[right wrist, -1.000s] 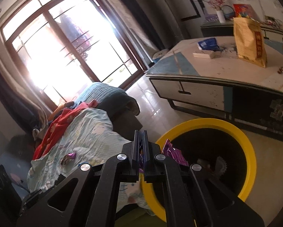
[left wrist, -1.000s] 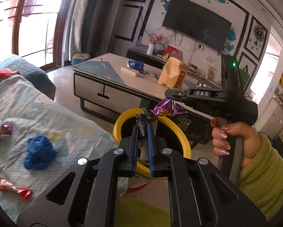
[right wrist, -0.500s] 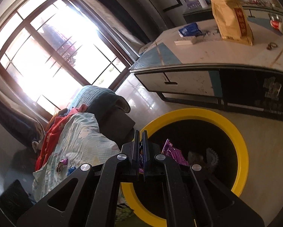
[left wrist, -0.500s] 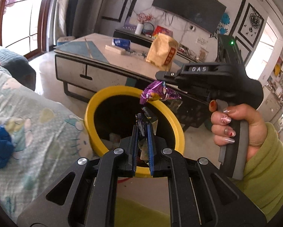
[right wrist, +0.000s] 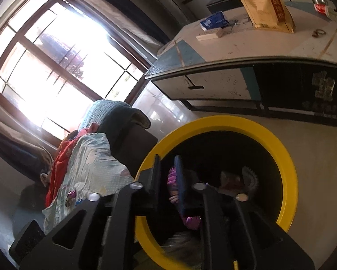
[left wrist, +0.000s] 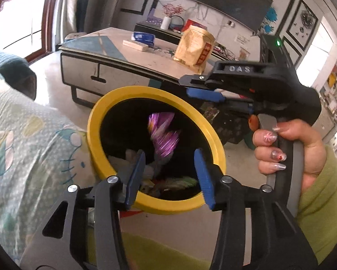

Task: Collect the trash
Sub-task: 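Open both tools to drop the green bag and purple wrapper into the bin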

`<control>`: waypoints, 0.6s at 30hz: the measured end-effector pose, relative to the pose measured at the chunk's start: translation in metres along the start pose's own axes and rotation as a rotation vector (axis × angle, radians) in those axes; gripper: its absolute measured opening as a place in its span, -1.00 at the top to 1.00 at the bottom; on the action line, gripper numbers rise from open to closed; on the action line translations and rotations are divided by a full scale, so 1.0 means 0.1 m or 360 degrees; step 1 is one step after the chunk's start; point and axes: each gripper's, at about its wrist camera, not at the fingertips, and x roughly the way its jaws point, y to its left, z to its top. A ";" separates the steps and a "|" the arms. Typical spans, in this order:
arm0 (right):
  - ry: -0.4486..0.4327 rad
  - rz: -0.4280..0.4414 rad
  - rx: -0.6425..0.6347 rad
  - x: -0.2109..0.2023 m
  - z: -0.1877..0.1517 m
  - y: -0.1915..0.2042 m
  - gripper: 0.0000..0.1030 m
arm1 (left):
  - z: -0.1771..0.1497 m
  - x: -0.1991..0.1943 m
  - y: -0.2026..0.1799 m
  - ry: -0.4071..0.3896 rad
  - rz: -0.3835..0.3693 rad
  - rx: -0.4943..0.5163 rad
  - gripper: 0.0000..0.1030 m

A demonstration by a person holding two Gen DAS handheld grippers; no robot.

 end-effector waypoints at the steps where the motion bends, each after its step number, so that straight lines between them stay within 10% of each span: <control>1: 0.0001 -0.0013 0.0005 0.02 -0.01 -0.01 0.35 | 0.01 -0.03 0.03 -0.0012 0.0010 -0.0014 0.05; 10: -0.0047 -0.0073 -0.0012 -0.02 -0.03 0.08 0.01 | 0.03 -0.41 0.15 -0.0143 0.0109 -0.0080 -0.78; 18: -0.0163 -0.0185 -0.0145 -0.18 -0.07 0.34 -0.29 | 0.01 -0.80 0.21 -0.0257 0.0243 -0.0063 -0.79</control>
